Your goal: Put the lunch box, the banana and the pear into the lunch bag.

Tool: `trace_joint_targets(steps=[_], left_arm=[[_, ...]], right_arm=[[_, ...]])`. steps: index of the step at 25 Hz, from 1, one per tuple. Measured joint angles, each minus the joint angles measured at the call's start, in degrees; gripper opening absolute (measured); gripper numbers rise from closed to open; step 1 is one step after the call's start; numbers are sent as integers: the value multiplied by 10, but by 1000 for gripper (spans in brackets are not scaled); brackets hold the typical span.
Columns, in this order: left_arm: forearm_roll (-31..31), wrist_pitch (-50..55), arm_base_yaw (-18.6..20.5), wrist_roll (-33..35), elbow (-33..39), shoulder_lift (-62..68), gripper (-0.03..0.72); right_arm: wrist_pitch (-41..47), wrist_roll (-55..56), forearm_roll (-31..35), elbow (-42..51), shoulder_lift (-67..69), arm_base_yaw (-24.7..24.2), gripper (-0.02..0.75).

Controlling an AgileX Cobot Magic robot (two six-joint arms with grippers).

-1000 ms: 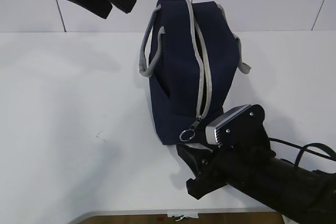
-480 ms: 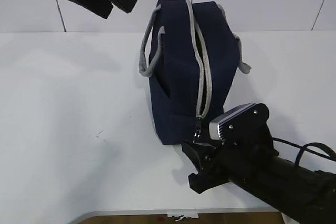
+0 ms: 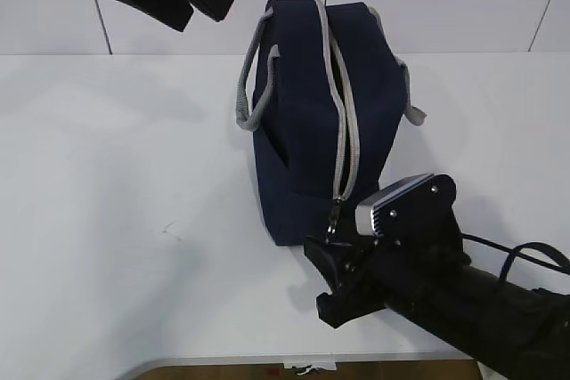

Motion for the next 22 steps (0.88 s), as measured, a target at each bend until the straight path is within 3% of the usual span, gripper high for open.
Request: trace_joint_targets(steps=[10,19,22], left_arm=[[-5,0,0,0,0,0,433],[-6,0,0,0,0,0,433],[-6,0,0,0,0,0,433]], right_arm=[[-4,0,-8,0,1,0,403],[4,0,27,0,1,0,400],[8,0,35,0,1,0,358]])
